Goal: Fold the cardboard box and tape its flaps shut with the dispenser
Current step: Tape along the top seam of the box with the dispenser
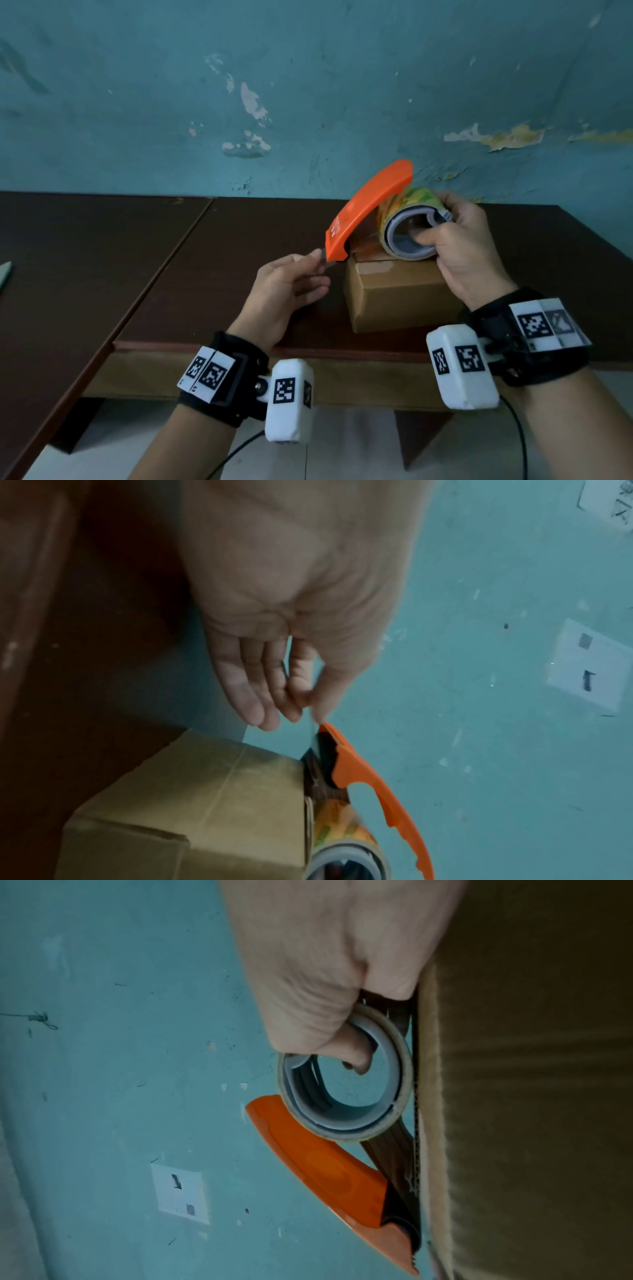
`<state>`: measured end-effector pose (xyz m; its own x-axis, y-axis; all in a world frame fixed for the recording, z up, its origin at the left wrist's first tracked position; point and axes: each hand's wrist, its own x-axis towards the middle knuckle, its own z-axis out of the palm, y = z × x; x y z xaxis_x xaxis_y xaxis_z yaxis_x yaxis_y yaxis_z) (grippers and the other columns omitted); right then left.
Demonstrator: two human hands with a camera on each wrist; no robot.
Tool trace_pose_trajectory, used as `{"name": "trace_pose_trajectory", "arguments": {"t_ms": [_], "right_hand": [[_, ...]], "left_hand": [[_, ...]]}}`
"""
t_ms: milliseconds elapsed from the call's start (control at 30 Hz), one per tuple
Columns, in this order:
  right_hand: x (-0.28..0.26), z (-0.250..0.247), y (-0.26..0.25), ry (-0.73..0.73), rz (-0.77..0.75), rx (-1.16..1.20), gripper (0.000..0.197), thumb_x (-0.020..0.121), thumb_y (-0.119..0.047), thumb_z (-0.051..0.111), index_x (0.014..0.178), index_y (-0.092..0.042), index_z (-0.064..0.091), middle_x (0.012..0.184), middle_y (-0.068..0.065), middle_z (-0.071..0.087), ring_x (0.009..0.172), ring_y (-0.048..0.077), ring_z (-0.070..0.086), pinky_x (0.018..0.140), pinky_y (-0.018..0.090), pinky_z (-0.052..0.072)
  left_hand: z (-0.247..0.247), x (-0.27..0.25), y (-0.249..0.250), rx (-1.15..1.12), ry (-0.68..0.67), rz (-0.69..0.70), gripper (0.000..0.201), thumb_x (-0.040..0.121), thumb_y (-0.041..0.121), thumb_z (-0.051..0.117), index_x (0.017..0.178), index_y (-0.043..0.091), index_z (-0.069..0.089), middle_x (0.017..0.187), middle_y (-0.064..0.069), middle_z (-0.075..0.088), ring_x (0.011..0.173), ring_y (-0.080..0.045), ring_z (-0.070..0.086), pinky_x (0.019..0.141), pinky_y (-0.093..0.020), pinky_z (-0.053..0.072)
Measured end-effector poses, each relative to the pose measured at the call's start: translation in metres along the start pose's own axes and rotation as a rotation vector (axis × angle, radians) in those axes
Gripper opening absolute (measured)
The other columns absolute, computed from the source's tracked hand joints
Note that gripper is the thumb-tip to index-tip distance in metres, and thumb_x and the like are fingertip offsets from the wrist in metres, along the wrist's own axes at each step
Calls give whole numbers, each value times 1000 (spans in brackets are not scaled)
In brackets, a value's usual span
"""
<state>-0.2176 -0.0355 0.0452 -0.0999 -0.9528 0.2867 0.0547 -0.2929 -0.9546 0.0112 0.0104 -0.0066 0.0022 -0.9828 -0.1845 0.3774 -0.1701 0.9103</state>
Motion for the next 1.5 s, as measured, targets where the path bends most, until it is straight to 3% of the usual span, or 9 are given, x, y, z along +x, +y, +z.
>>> {"name": "trace_pose_trajectory", "arguments": {"t_ms": [200,400,533,600,800,933,1167,1367,1500], "right_hand": [[-5,3,-6,2,-28,35,41,76,24,63,92,-14,65,90,3,71,81,10,72,79,29,59],[-4,4,-6,36,0,98,44,77,25,60,92,-16,65,94,4,70,88,18,71,85,37,59],[3,-2,-2,93,60,238,39,82,22,54,116,5,63,100,14,68,89,23,71,85,41,58],[4,-4,-1,88,83,294,47,83,21,53,127,8,58,102,15,68,93,25,71,90,44,57],[0,-3,-5,20,59,278,48,79,28,49,97,-14,64,92,3,71,86,16,72,87,42,58],[-2,-6,-7,-4,62,290,53,76,32,46,96,-14,64,93,3,70,89,16,71,93,44,56],[0,-6,-5,20,69,328,47,75,27,52,96,-13,66,92,5,72,89,20,73,87,45,59],[-1,-6,-5,30,45,317,46,74,26,53,95,-13,66,86,2,74,87,19,74,85,44,60],[-1,-7,-3,46,34,307,47,73,26,53,95,-12,67,86,2,74,86,18,74,81,41,61]], "left_hand": [[-5,-11,-3,16,-35,-156,19,93,15,72,77,8,67,71,-4,70,61,-10,70,60,-19,60],[-8,-13,-2,-76,-94,-199,15,75,20,77,76,7,68,70,-3,67,58,-8,66,56,-18,57],[-4,-15,3,-94,-202,-96,18,82,20,71,76,8,59,73,-3,68,59,-8,64,57,-19,56],[-2,-17,1,-79,-235,-80,20,84,19,70,75,8,57,73,-3,69,60,-9,65,58,-19,56],[-6,-15,-5,-18,-197,-96,21,85,19,72,72,9,59,74,-5,69,65,-10,67,63,-20,59],[-2,-11,-11,33,-181,-90,29,94,13,68,65,12,63,75,-4,68,66,-10,66,63,-21,58],[0,-9,-9,-1,-194,-123,21,80,17,73,64,12,61,72,-4,66,61,-10,62,60,-20,56],[5,-6,-12,156,-156,-117,38,96,7,69,59,15,64,70,-4,68,59,-9,63,57,-20,55],[7,-7,-12,181,-144,-119,38,96,7,69,59,14,62,69,-4,67,58,-10,62,56,-20,54]]}}
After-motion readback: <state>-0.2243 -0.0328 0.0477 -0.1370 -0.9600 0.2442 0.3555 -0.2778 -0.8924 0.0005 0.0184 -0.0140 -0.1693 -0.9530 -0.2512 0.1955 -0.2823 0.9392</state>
